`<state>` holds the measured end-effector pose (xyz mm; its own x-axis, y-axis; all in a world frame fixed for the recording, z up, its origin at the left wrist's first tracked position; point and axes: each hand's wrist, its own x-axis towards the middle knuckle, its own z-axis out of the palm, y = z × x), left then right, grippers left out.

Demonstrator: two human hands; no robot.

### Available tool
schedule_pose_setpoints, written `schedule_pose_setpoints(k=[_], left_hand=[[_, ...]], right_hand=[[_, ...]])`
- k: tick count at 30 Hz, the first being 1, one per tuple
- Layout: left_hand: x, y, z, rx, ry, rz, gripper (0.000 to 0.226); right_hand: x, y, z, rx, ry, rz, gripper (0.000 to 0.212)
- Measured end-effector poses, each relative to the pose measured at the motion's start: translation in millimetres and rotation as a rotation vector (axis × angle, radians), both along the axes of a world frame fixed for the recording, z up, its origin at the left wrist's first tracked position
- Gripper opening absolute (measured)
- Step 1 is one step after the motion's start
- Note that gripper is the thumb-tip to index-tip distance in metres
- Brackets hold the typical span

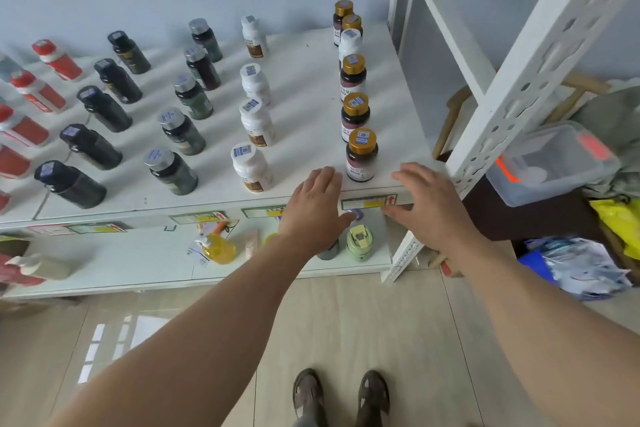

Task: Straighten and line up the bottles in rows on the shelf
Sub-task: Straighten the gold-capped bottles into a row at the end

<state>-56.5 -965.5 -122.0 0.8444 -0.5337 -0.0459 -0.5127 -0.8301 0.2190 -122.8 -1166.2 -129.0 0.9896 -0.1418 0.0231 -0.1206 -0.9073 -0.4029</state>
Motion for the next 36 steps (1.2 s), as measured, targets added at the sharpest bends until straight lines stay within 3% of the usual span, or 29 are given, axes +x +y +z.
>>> schedule_pose_setpoints(k=[5, 11, 26, 29, 32, 36], left_hand=[[-1.3, -10.6, -20.4, -0.042, -0.108, 0.075, 0.082], [1.4, -15.2, -23.8, -0.098, -0.154, 0.111, 0.063], [-3.9, -17.8, -22.2, -0.134, -0.06, 0.158, 0.063], [-3.2, -17.0, -18.6, -0.161, 0.005, 0.17, 0.066], [-0.9, -18.1, -6.9, -0.208, 0.098, 0.199, 0.069], [2.2, -21.8, 4.8, -0.27, 0.188, 0.246, 0.071]], right_hand=[[3.2, -0.5, -23.6, -0.075, -0.105, -0.017, 0.059], [5.5, 1.3, -31.7, -0.09, -0.238, -0.054, 0.04], [2.1, 5.1, -22.6, -0.064, -0.144, -0.068, 0.038], [3.4, 7.7, -9.5, 0.07, -0.062, -0.12, 0.045], [9.9, 12.6, 11.4, 0.322, -0.034, -0.213, 0.067], [34.5, 24.0, 39.0, 0.518, 0.0, -0.154, 0.081]])
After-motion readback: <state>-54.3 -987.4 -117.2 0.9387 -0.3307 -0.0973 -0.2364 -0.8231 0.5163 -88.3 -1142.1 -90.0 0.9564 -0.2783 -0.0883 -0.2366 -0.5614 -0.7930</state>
